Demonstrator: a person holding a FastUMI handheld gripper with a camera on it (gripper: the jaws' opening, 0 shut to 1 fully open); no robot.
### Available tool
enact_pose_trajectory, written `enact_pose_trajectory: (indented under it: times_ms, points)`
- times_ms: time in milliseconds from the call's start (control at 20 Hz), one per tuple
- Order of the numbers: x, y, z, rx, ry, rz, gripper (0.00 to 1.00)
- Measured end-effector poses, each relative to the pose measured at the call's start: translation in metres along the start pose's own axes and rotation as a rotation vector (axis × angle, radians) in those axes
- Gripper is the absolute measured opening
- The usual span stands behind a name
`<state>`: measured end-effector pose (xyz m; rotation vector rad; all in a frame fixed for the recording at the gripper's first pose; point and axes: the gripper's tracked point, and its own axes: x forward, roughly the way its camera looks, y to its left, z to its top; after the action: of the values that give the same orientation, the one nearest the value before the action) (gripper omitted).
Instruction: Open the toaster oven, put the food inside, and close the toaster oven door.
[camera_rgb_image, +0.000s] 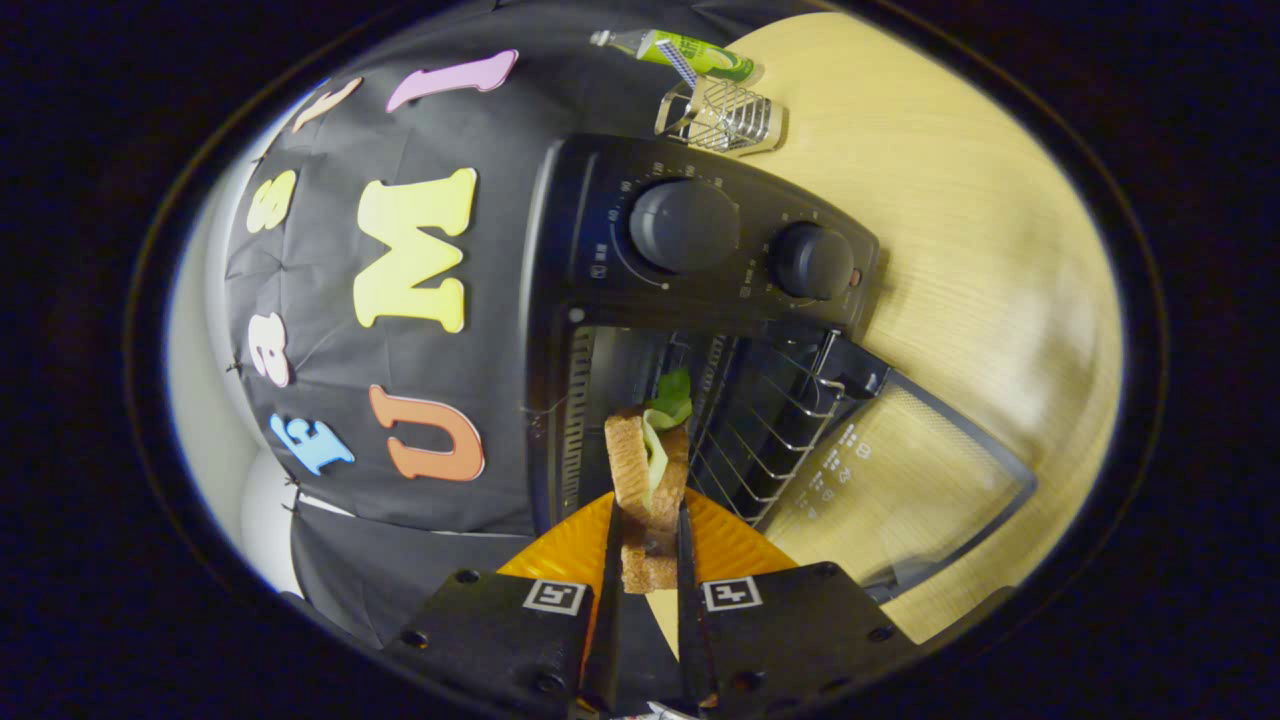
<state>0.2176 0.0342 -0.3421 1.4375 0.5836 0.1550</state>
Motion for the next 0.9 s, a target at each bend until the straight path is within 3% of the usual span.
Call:
enact_pose_trajectory:
  times_ms: [150,300,550,700,900]
  points:
    - [0.028,-0.005,0.005,0.049,-0.043,0.033,0.29]
    - [0.05,-0.006,0.006,0.012,-0.068,0.04,0.31]
    - [0.063,-0.007,-0.007,-0.04,-0.022,0.012,0.54]
    - [0.062,-0.014,-0.015,-0.094,0.005,-0.075,0.61]
    - [0.059,-0.015,-0.028,-0.125,0.066,-0.124,0.66]
